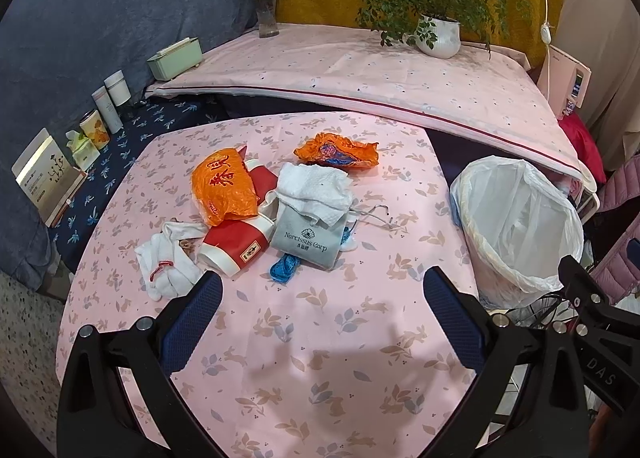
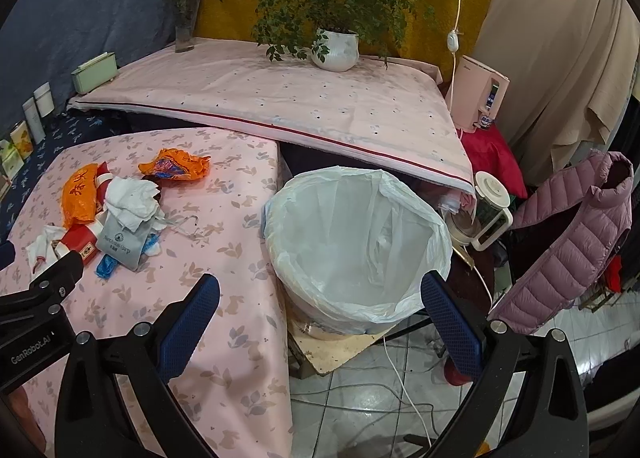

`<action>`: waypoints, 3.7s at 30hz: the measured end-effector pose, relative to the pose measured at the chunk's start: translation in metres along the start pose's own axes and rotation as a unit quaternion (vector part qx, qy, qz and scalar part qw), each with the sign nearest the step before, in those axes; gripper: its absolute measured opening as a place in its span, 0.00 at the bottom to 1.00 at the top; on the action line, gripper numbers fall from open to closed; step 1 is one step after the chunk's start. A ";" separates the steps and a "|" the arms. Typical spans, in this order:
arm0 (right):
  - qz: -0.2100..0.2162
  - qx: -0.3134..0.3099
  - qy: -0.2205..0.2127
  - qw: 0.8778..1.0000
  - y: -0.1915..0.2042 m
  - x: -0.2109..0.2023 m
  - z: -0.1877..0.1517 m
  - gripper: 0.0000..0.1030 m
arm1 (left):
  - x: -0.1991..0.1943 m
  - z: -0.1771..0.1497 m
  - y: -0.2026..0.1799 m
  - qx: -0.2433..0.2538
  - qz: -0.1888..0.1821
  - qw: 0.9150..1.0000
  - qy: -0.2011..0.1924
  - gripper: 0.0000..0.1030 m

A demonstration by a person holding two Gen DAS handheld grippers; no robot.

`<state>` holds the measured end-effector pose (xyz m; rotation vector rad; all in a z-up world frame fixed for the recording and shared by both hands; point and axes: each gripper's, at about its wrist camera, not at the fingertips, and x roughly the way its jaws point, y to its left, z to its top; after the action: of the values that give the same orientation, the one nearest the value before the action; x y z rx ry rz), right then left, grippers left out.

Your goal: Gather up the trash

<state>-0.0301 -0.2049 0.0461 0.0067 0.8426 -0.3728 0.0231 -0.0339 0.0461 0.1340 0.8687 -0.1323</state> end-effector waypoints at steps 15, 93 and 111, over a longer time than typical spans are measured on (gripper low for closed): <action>-0.003 0.004 -0.001 1.000 -0.003 0.001 0.000 0.94 | 0.003 -0.002 -0.009 0.003 -0.004 1.000 -0.001 0.93; 0.170 -0.043 0.043 0.984 0.209 0.123 0.058 0.11 | 0.099 0.002 0.224 -0.141 -0.052 0.987 0.056 0.09; 0.145 0.028 -0.045 0.988 0.101 0.055 0.106 0.11 | 0.024 0.095 0.111 -0.043 -0.126 0.990 -0.052 0.09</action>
<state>0.1128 -0.1436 0.0627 0.1609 0.7292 -0.1221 0.1283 0.0574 0.0953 -0.0637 0.7831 -0.3350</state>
